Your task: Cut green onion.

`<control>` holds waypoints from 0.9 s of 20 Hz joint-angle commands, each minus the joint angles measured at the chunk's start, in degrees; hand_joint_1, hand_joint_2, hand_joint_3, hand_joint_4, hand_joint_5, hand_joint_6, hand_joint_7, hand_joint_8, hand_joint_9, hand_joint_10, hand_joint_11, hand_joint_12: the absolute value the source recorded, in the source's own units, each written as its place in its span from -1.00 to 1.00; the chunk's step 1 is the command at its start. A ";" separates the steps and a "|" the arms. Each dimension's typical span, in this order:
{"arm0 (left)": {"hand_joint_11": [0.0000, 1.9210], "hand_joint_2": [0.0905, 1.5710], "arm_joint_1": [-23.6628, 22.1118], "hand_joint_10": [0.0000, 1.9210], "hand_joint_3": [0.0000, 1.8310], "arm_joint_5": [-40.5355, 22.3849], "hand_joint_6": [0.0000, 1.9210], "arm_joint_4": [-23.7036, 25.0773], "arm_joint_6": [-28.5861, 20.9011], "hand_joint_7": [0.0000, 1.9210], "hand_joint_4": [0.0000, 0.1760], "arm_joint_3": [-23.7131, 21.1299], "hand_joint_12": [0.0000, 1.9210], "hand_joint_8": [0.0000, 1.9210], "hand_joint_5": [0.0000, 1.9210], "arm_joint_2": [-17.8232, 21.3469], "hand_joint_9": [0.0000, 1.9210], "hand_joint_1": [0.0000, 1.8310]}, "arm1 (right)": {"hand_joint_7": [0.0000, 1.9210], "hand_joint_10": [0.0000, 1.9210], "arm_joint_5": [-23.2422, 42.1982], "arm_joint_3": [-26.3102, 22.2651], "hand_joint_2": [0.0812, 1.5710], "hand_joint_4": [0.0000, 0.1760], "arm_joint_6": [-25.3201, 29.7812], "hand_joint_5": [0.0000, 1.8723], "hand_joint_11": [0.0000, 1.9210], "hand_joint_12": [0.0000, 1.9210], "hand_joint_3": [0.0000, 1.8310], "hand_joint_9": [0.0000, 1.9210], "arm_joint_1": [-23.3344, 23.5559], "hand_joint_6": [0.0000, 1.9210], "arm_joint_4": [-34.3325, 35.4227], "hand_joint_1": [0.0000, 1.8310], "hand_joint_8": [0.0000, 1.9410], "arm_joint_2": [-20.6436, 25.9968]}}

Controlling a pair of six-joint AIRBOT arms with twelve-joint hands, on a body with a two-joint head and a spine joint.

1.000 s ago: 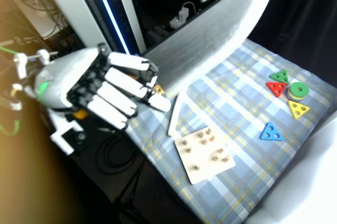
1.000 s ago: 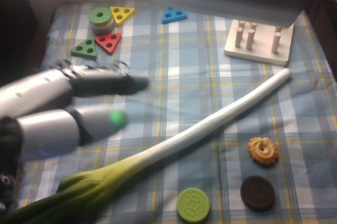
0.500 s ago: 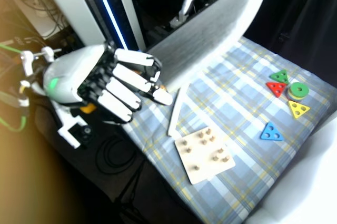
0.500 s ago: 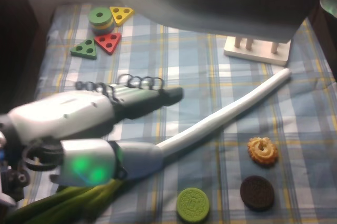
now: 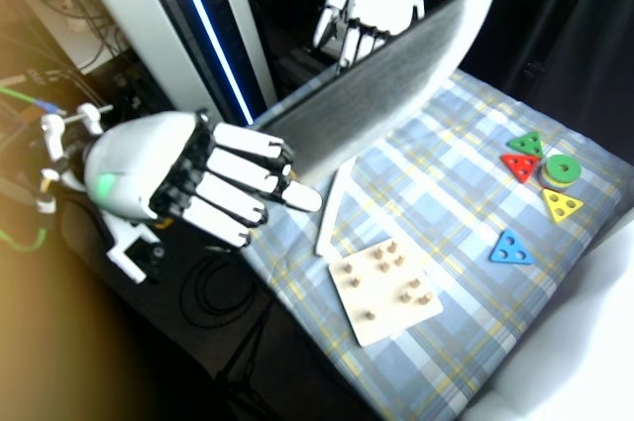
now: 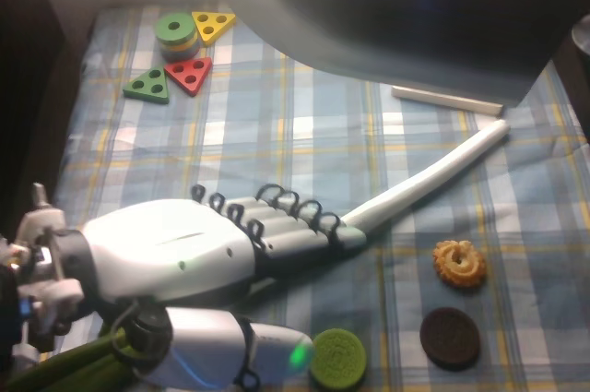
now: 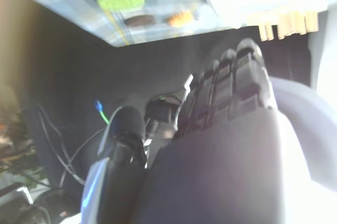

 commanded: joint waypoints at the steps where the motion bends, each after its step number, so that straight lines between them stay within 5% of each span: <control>1: -1.00 0.85 -1.07 -1.00 -0.97 -4.07 -1.00 -0.14 -0.08 -1.00 -1.00 -0.13 -1.00 -1.00 -1.00 -0.56 -1.00 -1.00 | -0.04 1.00 8.35 -0.03 0.98 -0.78 0.85 -0.51 0.45 1.00 -1.00 0.33 0.18 1.00 1.55 -0.72 1.00 0.22; 2: -1.00 0.85 -1.31 -1.00 -0.97 -2.81 -1.00 0.68 -0.07 -1.00 -1.00 0.10 -1.00 -1.00 -1.00 -1.17 -1.00 -1.00 | -0.04 1.00 8.35 -0.03 0.98 -0.77 1.07 -0.53 0.46 1.00 -1.00 0.33 -0.48 1.00 2.00 -0.75 1.00 0.16; 3: -1.00 0.84 -1.45 -1.00 -0.97 -1.92 -1.00 1.01 -0.07 -1.00 -1.00 0.33 -1.00 -1.00 -1.00 -1.67 -1.00 -1.00 | -0.04 1.00 8.34 -0.03 0.98 -1.00 1.30 -0.53 0.48 1.00 -1.00 0.33 -0.97 1.00 2.32 -0.69 1.00 0.11; 5: -1.00 0.84 -1.50 -1.00 -0.98 -1.10 -1.00 1.04 -0.07 -1.00 -1.00 0.61 -1.00 -1.00 -1.00 -2.15 -1.00 -1.00 | -0.17 1.00 8.08 -0.05 0.97 -0.89 2.15 -0.53 0.37 1.00 -1.00 0.19 -2.45 1.00 2.66 -0.62 1.00 -0.07; 6: -1.00 0.84 -1.50 -1.00 -0.98 -0.86 -1.00 1.00 -0.09 -1.00 -1.00 0.68 -1.00 -1.00 -1.00 -2.20 -1.00 -1.00 | -0.03 1.00 7.77 -0.10 0.96 -0.67 2.37 -0.51 0.43 1.00 -1.00 0.29 -3.16 1.00 2.78 -0.66 1.00 -0.08; 7: -1.00 0.83 -1.50 -1.00 -0.98 -0.49 -1.00 0.96 -0.10 -1.00 -1.00 0.76 -1.00 -1.00 -1.00 -2.29 -1.00 -1.00 | 0.01 1.00 7.02 -0.12 0.97 -0.72 2.68 -0.51 0.47 1.00 -1.00 0.34 -3.93 1.00 2.81 -0.68 1.00 -0.15; 8: -1.00 0.83 -1.50 -1.00 -0.98 -0.32 -1.00 0.84 -0.10 -1.00 -1.00 0.84 -1.00 -1.00 -1.00 -2.36 -1.00 -1.00 | 0.03 1.00 6.23 -0.12 0.97 -0.56 2.95 -0.51 0.48 1.00 -1.00 0.36 -4.51 1.00 2.73 -0.73 1.00 -0.17; 10: -1.00 0.82 -1.49 -1.00 -0.99 0.19 -1.00 0.34 -0.10 -1.00 -1.00 1.13 -1.00 -1.00 -1.00 -2.67 -1.00 -1.00 | 0.02 1.00 4.56 -0.12 0.99 -0.98 4.03 -0.47 0.44 1.00 -0.99 0.33 -6.97 0.91 1.75 -0.74 1.00 -0.10; 12: -1.00 0.83 -1.49 -1.00 -0.99 0.68 -1.00 -0.15 -0.11 -1.00 -1.00 1.50 -1.00 -1.00 -1.00 -3.17 -1.00 -1.00 | -0.01 1.00 4.53 -0.12 1.00 -0.85 5.10 -0.47 0.40 1.00 -0.95 0.27 -8.45 0.96 1.73 -0.67 1.00 -0.10; 13: -1.00 0.83 -1.49 -1.00 -0.99 0.85 -1.00 -0.27 -0.11 -1.00 -1.00 1.60 -1.00 -1.00 -1.00 -3.29 -1.00 -1.00 | 0.05 1.00 4.37 -0.12 1.00 -1.00 5.30 -0.44 0.45 1.00 -0.96 0.32 -8.81 0.95 1.65 -0.67 1.00 -0.10; 18: -1.00 0.80 -1.49 -1.00 -1.00 1.48 -1.00 -0.93 -0.11 -1.00 -1.00 1.92 -1.00 -1.00 -1.00 -3.89 -1.00 -1.00 | 0.11 1.00 2.16 -0.14 1.00 -1.00 6.06 -0.49 0.52 1.00 -0.93 0.40 -9.15 0.99 0.11 -0.51 1.00 -0.14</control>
